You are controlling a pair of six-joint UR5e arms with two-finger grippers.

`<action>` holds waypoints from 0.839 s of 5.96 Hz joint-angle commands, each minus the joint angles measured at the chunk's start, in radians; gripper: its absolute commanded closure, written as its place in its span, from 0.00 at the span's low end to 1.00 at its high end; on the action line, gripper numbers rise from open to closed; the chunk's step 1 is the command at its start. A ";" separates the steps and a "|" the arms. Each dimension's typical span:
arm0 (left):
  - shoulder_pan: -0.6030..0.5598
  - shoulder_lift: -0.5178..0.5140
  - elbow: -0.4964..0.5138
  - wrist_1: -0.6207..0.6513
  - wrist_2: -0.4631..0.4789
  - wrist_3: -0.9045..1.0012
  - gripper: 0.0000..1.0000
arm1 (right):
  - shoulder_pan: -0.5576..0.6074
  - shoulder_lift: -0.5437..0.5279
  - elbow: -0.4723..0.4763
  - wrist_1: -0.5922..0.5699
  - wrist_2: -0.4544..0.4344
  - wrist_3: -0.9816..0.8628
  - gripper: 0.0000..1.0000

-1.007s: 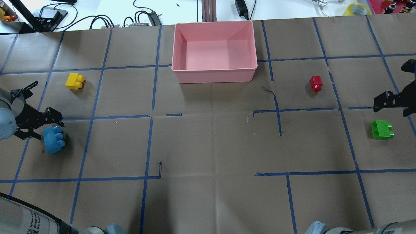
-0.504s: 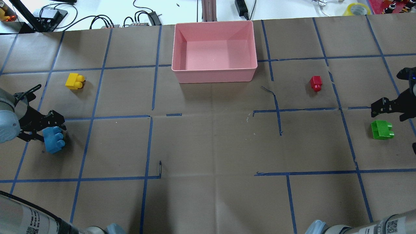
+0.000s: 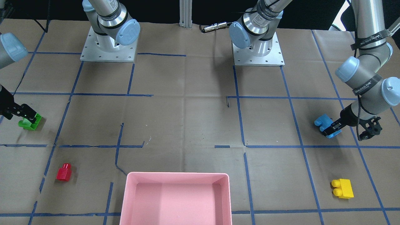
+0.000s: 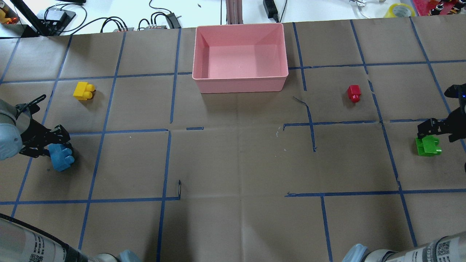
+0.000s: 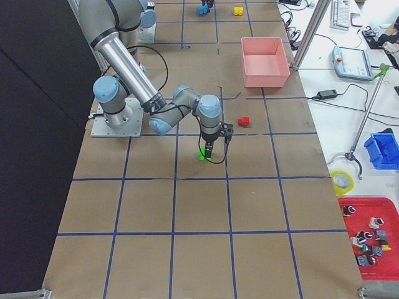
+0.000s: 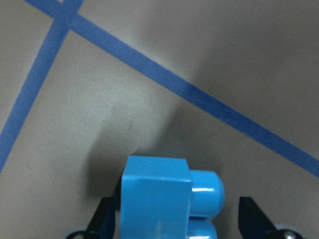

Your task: Put all blocks into box

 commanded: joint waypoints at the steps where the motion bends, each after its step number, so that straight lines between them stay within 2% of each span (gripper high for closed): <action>1: 0.000 0.000 0.010 -0.014 0.002 0.001 0.71 | -0.008 0.026 0.008 0.000 -0.001 -0.041 0.01; 2: -0.001 0.017 0.018 -0.034 0.002 -0.001 0.84 | -0.008 0.039 0.008 -0.002 -0.001 -0.041 0.01; 3: -0.008 0.046 0.071 -0.122 0.002 -0.001 0.84 | -0.011 0.049 0.008 -0.002 -0.004 -0.042 0.01; 5: -0.040 0.090 0.357 -0.473 0.000 -0.001 0.87 | -0.012 0.047 0.006 -0.002 0.000 -0.074 0.00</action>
